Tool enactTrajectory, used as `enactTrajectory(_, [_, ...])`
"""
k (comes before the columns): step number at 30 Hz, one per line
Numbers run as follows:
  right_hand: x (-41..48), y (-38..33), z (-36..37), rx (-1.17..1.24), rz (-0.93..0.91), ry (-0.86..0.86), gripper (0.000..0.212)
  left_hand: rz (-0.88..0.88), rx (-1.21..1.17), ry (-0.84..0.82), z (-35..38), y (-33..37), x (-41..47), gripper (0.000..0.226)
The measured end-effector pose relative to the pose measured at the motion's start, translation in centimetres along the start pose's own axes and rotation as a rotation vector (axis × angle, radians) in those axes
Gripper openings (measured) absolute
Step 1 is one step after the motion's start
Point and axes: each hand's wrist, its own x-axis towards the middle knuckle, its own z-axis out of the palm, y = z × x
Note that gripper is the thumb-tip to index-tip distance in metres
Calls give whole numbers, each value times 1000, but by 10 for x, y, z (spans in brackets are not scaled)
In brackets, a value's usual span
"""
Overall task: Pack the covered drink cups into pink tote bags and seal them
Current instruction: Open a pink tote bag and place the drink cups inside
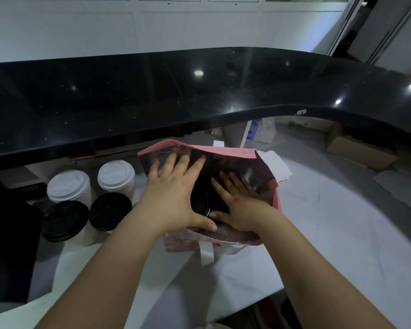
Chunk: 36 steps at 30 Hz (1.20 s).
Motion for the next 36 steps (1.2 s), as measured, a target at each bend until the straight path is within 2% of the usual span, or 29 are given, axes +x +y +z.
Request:
enactTrajectory(7, [1,1,11,32,26,-72,79,-13,-37,32,1,1,-6,129])
enactTrajectory(9, [-2,-1,1,37,11,-96,80,1,-93,80,-3,1,-10,117])
enactTrajectory(11, [-8,-8,-18,10,-43,-53,80,12,-186,176,-6,-1,-13,95])
enactTrajectory(13, [-18,-19,-40,20,-108,72,74,5,-272,307,-8,-4,-15,69])
enactTrajectory(16, [-41,-26,-71,171,-134,362,51,-2,-405,515,-6,-11,-21,40])
enactTrajectory(19, [-69,-15,-79,275,-236,695,38,-22,-574,620,-2,-16,-34,29])
enactTrajectory(21, [-81,5,-69,428,-217,793,42,-15,-631,647,1,-20,-42,33])
enactTrajectory(23, [-90,24,-54,723,-109,682,58,-8,-667,632,8,-24,-52,41])
enactTrajectory(25, [-93,37,-36,1011,-80,543,73,-40,-741,578,17,-27,-63,60])
enactTrajectory(26, [-93,42,-25,1094,-83,507,73,-72,-798,556,23,-27,-68,70])
enactTrajectory(28, [-88,45,-6,1176,-43,533,57,-151,-936,526,36,-24,-76,81])
enactTrajectory(30, [-81,43,9,1220,8,623,37,-208,-1038,506,49,-22,-80,70])
enactTrajectory(33, [-80,39,22,1333,-30,693,39,-244,-1140,532,58,-21,-85,39])
enactTrajectory(36, [-84,38,26,1386,-118,657,41,-171,-1098,630,57,-24,-92,17])
